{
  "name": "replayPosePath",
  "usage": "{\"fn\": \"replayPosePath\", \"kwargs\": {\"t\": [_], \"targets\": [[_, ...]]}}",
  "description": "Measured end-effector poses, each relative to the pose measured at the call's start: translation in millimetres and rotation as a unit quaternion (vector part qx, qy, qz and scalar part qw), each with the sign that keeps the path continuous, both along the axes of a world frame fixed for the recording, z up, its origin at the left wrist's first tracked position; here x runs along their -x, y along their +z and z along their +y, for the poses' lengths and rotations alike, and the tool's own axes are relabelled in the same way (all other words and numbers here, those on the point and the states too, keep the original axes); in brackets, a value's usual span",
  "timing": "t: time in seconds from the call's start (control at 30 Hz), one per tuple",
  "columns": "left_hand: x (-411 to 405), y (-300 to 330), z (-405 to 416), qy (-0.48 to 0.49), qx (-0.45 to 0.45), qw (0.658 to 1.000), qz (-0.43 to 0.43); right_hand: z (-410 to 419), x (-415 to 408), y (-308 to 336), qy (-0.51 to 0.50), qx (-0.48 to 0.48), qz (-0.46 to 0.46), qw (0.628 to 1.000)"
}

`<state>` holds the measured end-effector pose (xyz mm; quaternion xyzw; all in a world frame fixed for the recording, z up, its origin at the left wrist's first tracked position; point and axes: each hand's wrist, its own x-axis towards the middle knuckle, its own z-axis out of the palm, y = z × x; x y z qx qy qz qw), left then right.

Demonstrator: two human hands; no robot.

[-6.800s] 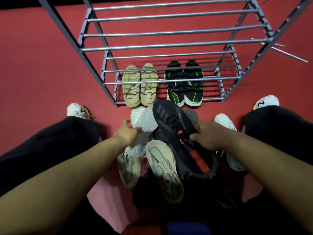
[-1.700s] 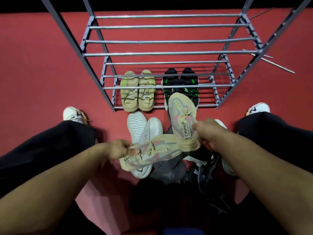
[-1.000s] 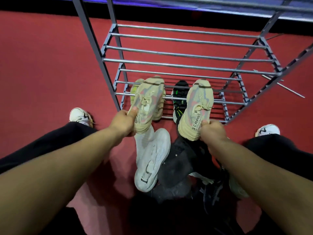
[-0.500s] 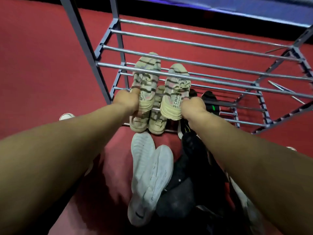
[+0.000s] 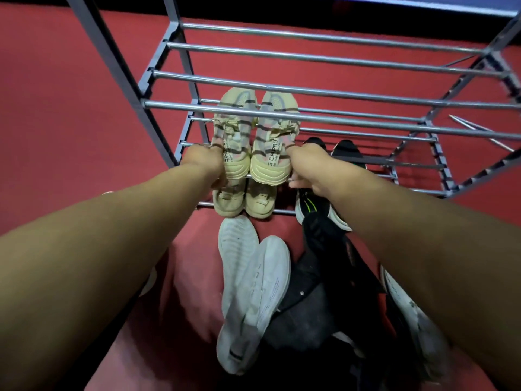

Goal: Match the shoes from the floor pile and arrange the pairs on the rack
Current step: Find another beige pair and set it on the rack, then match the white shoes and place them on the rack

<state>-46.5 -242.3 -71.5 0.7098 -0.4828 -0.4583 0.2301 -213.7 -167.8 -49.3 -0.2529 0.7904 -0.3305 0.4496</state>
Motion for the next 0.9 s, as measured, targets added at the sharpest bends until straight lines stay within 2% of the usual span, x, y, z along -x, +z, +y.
{"fn": "replayPosePath", "kwargs": {"t": [0.07,0.13,0.23,0.37,0.47,0.6,0.63,0.7,0.77,0.83,0.9], "targets": [[-3.4,6.1,16.8,0.036,0.078,0.994,-0.061,20.5,1.7,11.9,0.018,-0.002,0.020,1.000],[-5.5,7.9,43.1,0.064,0.121,0.988,-0.076,48.6,4.5,19.1,0.040,-0.004,0.026,0.999],[-0.1,-2.3,86.3,0.013,0.105,0.993,-0.060,98.2,5.5,18.5,0.061,-0.042,0.031,0.997],[16.7,-17.0,141.4,-0.096,0.023,0.993,0.063,172.6,-0.7,14.9,-0.014,-0.085,-0.052,0.995],[26.9,-31.6,180.6,-0.137,-0.012,0.989,0.045,225.9,-2.3,-1.1,-0.043,-0.110,-0.067,0.991],[26.3,-43.1,226.0,-0.145,0.020,0.989,-0.006,271.8,-6.4,-24.1,-0.104,-0.111,-0.193,0.969],[23.5,-45.4,236.8,-0.160,0.028,0.986,-0.024,276.7,-6.3,-32.2,-0.100,-0.104,-0.169,0.975],[15.0,-49.9,255.8,-0.225,0.031,0.972,-0.066,281.6,-4.5,-46.9,-0.057,-0.096,-0.017,0.994],[4.8,-56.1,268.4,-0.282,0.044,0.950,-0.125,282.1,-4.5,-55.0,-0.021,-0.111,0.094,0.989],[-6.5,-60.1,275.1,-0.271,0.061,0.935,-0.221,280.2,-4.8,-57.7,-0.004,-0.130,0.131,0.983],[-20.0,-66.5,281.2,-0.202,0.029,0.943,-0.262,278.0,-6.1,-57.8,-0.017,-0.145,0.132,0.980]]}}
